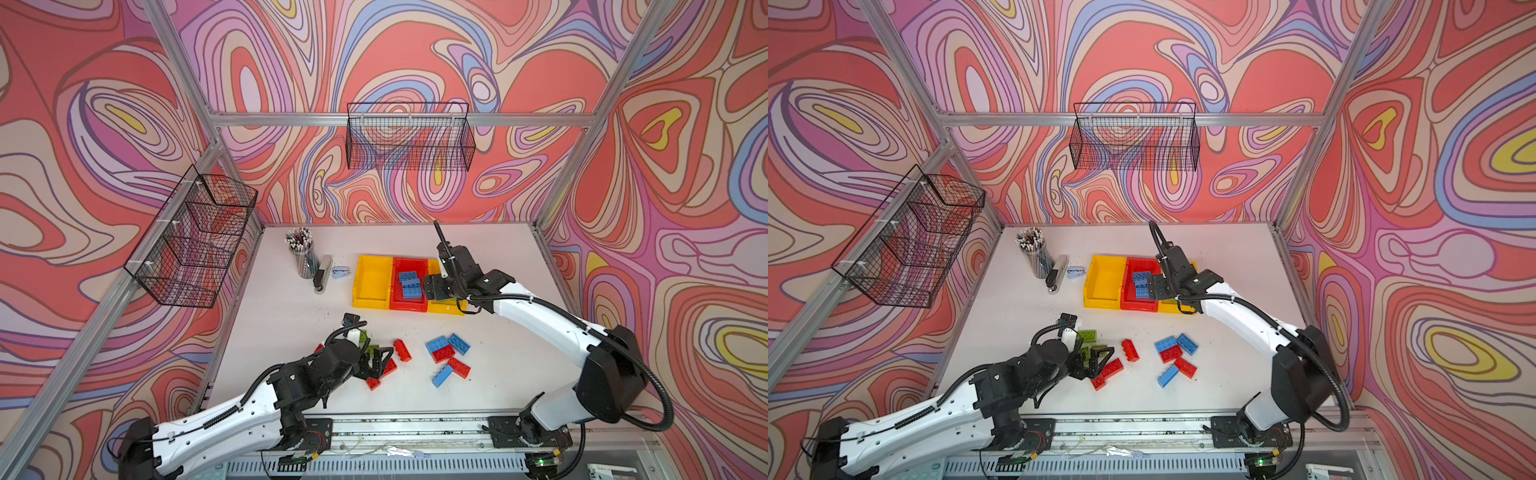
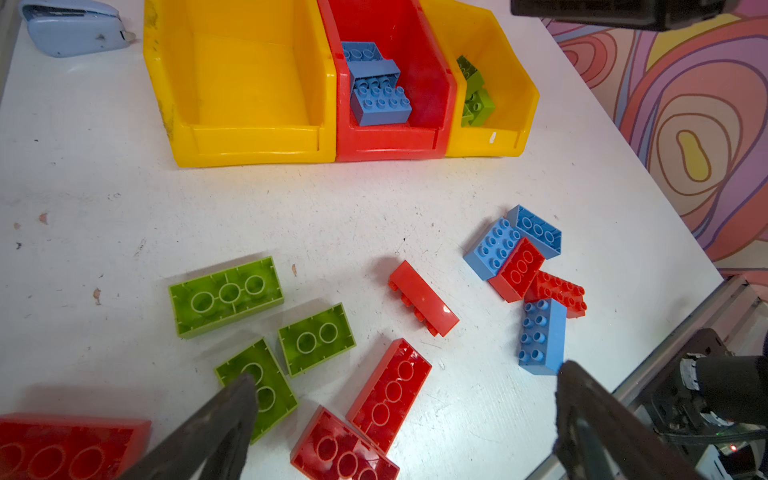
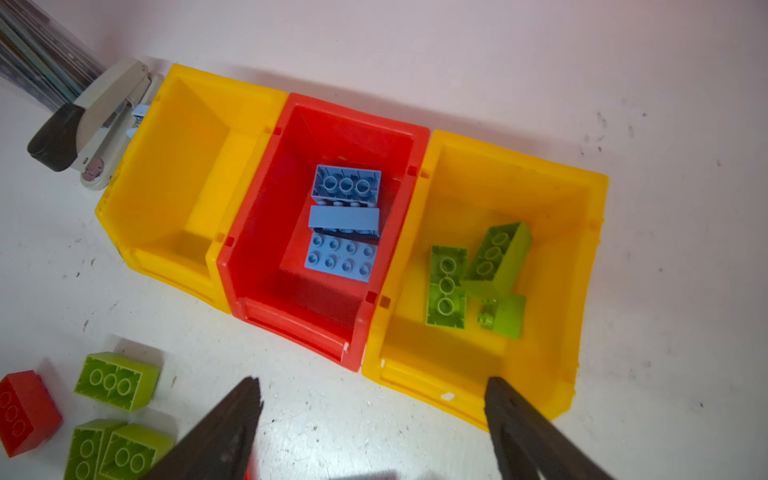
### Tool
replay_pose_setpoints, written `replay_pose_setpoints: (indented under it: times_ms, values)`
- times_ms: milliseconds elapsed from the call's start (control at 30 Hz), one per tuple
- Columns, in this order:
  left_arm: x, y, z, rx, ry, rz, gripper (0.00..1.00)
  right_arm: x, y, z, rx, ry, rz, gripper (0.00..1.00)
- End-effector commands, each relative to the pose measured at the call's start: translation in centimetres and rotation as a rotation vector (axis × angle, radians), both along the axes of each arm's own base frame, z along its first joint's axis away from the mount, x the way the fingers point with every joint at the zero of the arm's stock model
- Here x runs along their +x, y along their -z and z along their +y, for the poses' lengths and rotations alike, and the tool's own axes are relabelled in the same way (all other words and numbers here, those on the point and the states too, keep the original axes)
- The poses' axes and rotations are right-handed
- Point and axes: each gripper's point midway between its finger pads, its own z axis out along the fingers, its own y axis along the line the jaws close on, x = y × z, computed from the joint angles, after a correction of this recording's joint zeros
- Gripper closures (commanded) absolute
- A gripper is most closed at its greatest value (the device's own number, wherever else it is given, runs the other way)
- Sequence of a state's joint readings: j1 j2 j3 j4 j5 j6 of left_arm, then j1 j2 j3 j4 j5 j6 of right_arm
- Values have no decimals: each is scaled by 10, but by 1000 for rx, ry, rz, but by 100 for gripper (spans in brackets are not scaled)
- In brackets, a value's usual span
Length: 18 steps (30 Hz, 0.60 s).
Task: Sort the legos into containers by color
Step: 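Carry the blue brick to the red bin and open the right gripper, then move the right gripper down to the blue bricks in the pile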
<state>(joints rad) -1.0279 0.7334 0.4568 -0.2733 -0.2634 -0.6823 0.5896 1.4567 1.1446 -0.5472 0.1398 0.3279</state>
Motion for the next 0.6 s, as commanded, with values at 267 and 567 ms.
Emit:
replay_pose_setpoints:
  times_ms: [267, 567]
  values:
    - [-1, -9, -28, -88, 61, 20, 0, -75, 67, -59, -26, 144, 134, 12]
    - [-3, 13, -25, -84, 66, 22, 0, -88, 86, -66, 0, 197, 181, 13]
